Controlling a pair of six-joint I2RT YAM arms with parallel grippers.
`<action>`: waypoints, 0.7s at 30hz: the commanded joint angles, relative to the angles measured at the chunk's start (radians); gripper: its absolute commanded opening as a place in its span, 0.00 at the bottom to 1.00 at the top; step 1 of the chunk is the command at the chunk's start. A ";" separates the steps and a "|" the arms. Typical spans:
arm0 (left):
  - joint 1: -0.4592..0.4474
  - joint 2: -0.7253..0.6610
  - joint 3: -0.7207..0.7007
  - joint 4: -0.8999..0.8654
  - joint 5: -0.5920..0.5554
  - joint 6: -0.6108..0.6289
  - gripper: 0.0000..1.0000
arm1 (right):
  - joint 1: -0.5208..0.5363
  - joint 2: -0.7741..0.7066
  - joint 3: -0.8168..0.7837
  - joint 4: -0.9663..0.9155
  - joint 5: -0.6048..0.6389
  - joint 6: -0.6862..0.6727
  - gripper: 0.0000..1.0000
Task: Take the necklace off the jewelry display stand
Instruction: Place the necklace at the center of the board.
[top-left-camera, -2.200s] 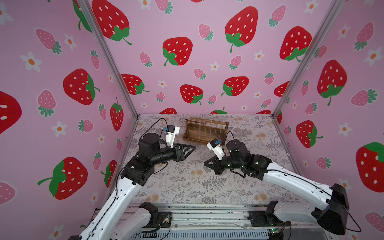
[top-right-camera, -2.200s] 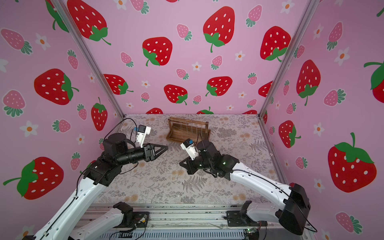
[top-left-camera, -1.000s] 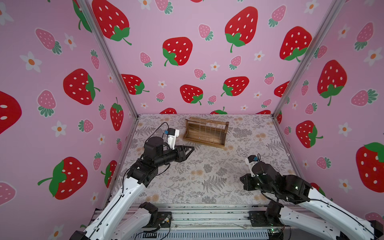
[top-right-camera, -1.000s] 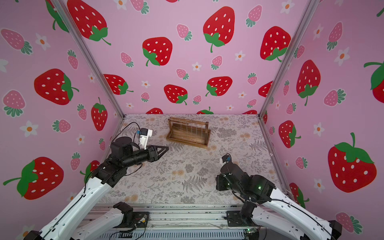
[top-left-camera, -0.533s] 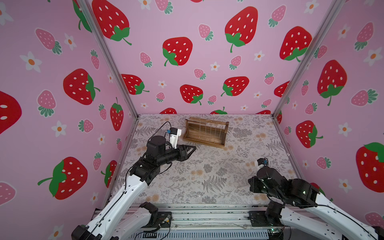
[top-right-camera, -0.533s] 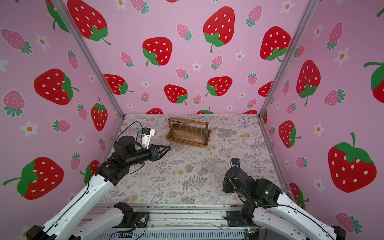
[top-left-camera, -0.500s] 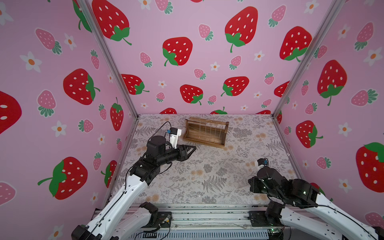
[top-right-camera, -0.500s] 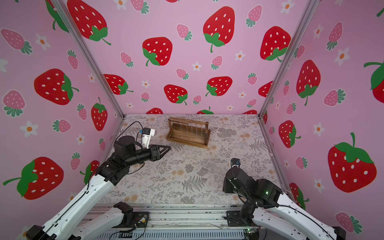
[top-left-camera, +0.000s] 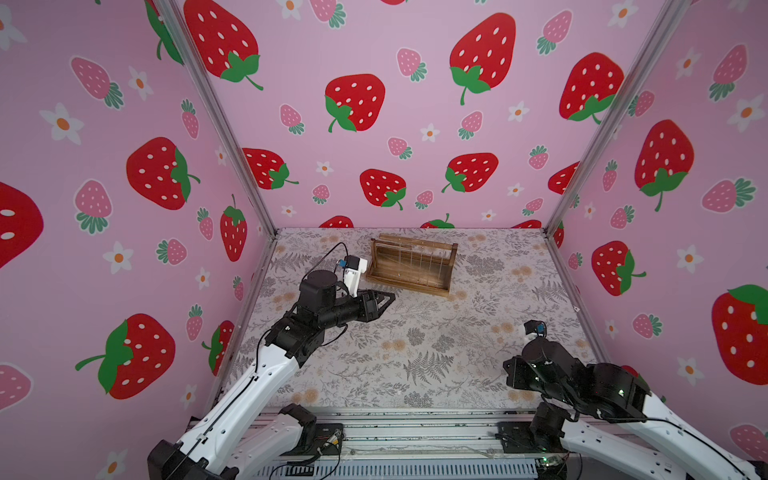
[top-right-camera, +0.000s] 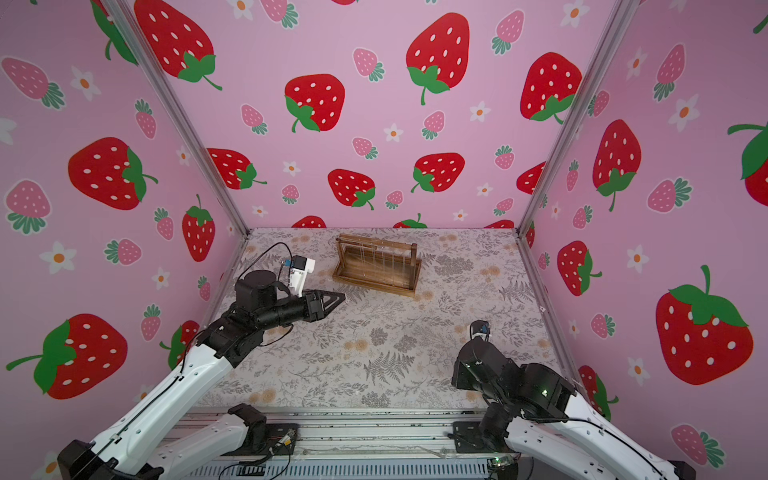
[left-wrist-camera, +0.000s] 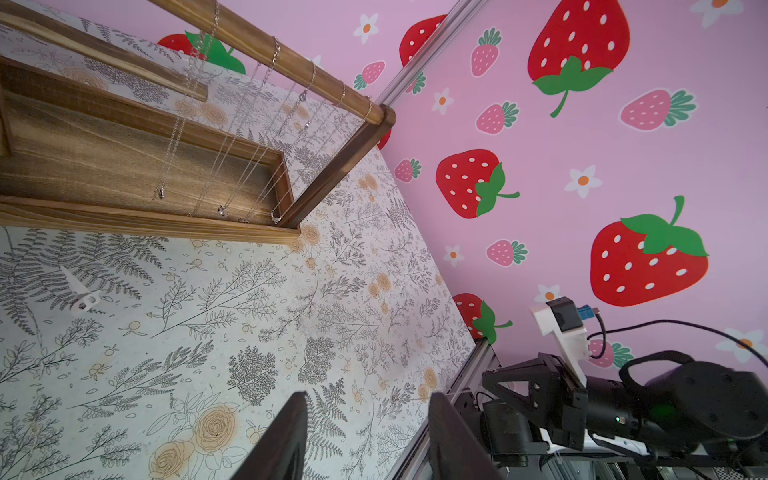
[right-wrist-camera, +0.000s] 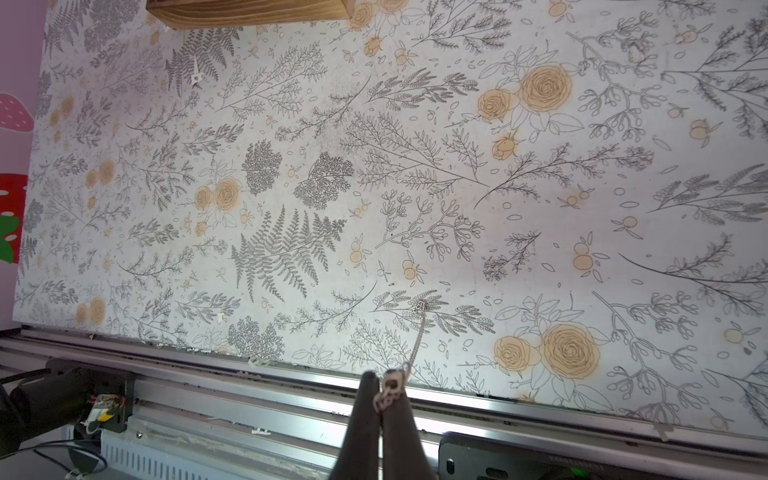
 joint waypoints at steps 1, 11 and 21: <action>-0.008 -0.003 0.029 0.016 0.008 0.007 0.49 | 0.004 -0.003 -0.025 -0.014 0.063 0.056 0.00; -0.010 -0.017 0.025 -0.007 0.008 0.018 0.49 | -0.013 0.207 -0.002 0.098 0.124 0.023 0.00; -0.010 -0.021 0.020 -0.036 0.005 0.046 0.49 | -0.246 0.418 -0.056 0.394 -0.021 -0.147 0.00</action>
